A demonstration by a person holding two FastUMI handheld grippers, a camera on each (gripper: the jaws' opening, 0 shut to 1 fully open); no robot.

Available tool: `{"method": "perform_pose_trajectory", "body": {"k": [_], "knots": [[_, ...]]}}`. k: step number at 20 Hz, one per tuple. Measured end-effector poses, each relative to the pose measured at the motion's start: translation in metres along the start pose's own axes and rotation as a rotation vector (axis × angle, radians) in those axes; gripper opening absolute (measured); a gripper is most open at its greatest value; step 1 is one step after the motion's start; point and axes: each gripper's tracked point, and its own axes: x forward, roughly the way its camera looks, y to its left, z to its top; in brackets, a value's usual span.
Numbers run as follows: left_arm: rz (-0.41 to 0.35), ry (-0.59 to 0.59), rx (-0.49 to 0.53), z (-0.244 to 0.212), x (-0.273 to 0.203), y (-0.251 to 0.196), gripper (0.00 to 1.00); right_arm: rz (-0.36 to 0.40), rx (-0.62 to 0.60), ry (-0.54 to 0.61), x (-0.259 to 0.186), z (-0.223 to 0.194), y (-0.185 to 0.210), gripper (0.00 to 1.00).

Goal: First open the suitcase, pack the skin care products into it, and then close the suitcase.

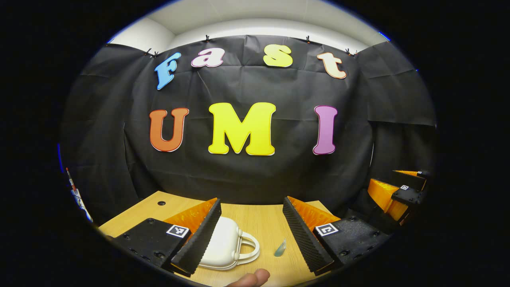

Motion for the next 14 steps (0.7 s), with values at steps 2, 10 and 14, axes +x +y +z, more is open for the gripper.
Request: {"method": "perform_pose_trajectory", "body": {"k": [2, 10, 14], "knots": [[0.004, 0.014, -0.01, -0.003, -0.003, 0.002, 0.99, 0.015, -0.001, 0.003, -0.004, 0.001, 0.005, 0.8], [-0.003, 0.004, 0.005, -0.005, -0.002, -0.001, 0.99, 0.027, -0.052, -0.003, -0.008, 0.0, 0.012, 0.8], [0.001, 0.014, 0.001, -0.009, 0.003, -0.002, 0.99, 0.026, -0.054, -0.005, -0.005, 0.001, 0.011, 0.8]]}}
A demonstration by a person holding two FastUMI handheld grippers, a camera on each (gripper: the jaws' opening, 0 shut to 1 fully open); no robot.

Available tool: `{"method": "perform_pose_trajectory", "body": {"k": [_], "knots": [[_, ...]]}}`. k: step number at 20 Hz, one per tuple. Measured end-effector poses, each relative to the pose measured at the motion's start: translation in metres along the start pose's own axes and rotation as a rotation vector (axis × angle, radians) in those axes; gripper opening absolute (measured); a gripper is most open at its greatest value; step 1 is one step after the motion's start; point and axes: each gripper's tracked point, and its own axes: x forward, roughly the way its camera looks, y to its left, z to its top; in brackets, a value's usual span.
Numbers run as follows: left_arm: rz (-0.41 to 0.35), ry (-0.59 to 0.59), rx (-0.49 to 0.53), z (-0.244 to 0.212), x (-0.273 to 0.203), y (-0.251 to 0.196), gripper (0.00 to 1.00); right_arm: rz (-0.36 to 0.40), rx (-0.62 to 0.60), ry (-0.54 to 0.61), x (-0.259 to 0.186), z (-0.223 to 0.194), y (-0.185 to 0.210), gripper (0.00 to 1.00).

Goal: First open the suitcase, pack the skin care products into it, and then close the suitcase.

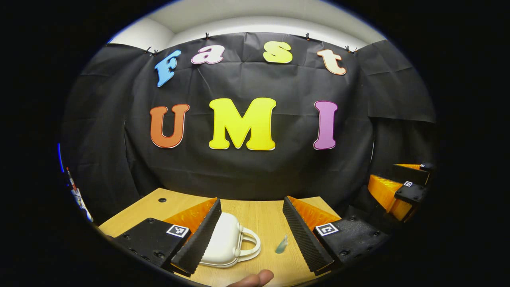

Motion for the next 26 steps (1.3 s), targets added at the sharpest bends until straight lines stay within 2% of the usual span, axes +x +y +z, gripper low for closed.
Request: {"method": "perform_pose_trajectory", "body": {"k": [3, 10, 13, 20, 23, 26], "knots": [[0.045, 0.005, 0.093, -0.013, 0.009, 0.008, 0.99, -0.023, -0.014, 0.002, 0.003, -0.004, -0.011, 0.79], [-0.004, 0.079, 0.35, -0.101, 0.034, 0.001, 0.98, -0.129, -0.046, 0.017, 0.002, -0.015, -0.08, 0.8], [0.009, 0.123, 0.475, -0.143, 0.044, 0.002, 0.98, -0.183, -0.053, 0.03, -0.003, -0.026, -0.109, 0.8], [-0.015, 0.231, 0.836, -0.234, 0.072, -0.001, 0.98, -0.246, -0.026, 0.077, -0.008, -0.057, -0.153, 0.79], [0.022, 0.219, 1.044, -0.242, 0.092, 0.003, 0.97, -0.251, -0.012, 0.086, -0.007, -0.071, -0.171, 0.8], [0.066, 0.307, 1.201, -0.261, 0.108, 0.022, 0.96, -0.256, 0.011, 0.115, -0.005, -0.09, -0.188, 0.8]]}}
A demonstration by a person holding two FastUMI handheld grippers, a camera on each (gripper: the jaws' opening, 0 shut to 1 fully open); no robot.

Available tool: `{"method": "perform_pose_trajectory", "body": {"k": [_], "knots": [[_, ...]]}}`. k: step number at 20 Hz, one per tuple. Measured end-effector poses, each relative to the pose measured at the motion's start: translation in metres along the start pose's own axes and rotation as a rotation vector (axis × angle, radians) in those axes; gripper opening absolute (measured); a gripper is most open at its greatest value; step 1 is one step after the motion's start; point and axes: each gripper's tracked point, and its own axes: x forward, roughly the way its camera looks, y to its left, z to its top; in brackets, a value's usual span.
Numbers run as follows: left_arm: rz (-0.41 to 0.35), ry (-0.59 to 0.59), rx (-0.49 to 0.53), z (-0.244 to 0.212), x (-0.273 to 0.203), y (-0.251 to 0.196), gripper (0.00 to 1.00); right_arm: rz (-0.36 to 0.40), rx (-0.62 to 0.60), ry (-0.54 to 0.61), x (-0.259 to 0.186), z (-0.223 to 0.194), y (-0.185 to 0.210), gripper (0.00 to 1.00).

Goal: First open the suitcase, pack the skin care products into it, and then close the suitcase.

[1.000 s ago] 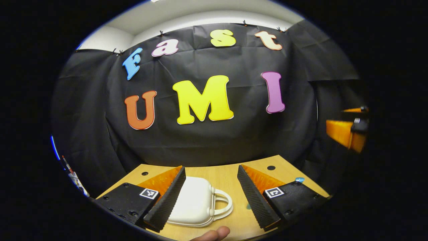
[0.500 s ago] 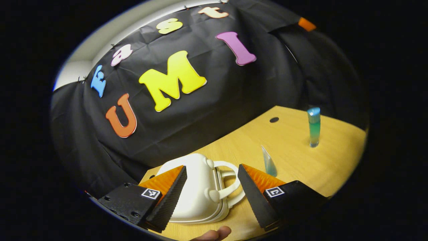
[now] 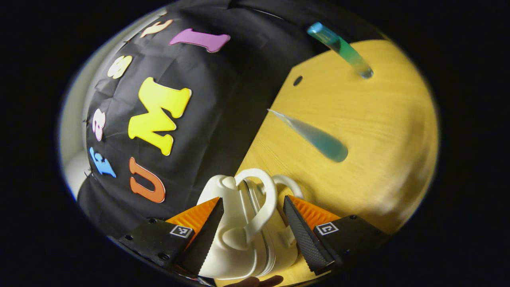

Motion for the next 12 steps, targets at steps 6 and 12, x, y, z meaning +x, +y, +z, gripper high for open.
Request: {"method": "perform_pose_trajectory", "body": {"k": [6, 12], "knots": [[0.071, 0.017, 0.183, 0.01, 0.017, 0.011, 0.63, 0.06, -0.063, 0.008, 0.004, -0.032, 0.002, 0.8], [0.034, -0.003, 0.257, 0.013, 0.013, 0.011, 0.12, 0.077, -0.037, 0.014, -0.016, -0.024, 0.018, 0.79]]}}
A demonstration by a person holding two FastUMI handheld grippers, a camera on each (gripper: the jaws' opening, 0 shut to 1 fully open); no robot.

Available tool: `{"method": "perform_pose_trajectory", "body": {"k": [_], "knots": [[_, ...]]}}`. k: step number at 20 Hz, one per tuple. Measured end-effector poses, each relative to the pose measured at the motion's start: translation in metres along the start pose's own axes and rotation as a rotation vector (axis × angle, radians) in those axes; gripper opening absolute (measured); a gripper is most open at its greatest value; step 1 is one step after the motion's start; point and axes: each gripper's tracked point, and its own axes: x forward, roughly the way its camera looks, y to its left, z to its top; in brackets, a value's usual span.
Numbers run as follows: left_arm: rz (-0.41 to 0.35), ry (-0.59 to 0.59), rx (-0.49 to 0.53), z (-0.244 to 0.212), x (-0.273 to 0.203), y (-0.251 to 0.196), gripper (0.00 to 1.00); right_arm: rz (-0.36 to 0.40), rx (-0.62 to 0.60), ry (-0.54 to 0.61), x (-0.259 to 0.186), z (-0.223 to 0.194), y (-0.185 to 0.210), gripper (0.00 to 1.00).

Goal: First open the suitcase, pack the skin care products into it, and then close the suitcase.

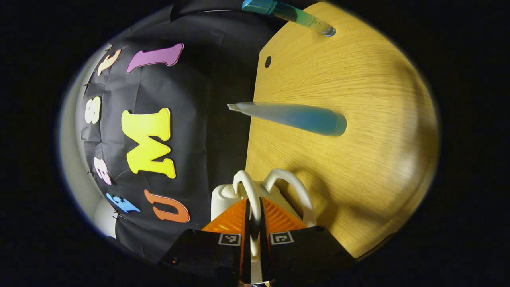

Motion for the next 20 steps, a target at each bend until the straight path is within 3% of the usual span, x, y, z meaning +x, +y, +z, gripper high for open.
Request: {"method": "perform_pose_trajectory", "body": {"k": [4, 8, 13, 20], "knots": [[-0.063, -0.034, -0.052, -0.002, -0.006, 0.006, 0.07, -0.005, 0.005, 0.028, -0.006, -0.003, 0.018, 0.8], [-0.069, -0.048, -0.117, -0.009, -0.015, 0.032, 0.04, -0.024, -0.007, 0.002, -0.009, 0.013, 0.033, 0.8], [-0.075, -0.074, -0.279, -0.028, -0.032, 0.093, 0.04, -0.064, -0.018, -0.013, -0.007, 0.029, 0.053, 0.8], [-0.113, -0.089, -0.566, -0.094, -0.031, 0.181, 0.03, -0.077, -0.019, 0.012, -0.006, 0.04, 0.102, 0.8]]}}
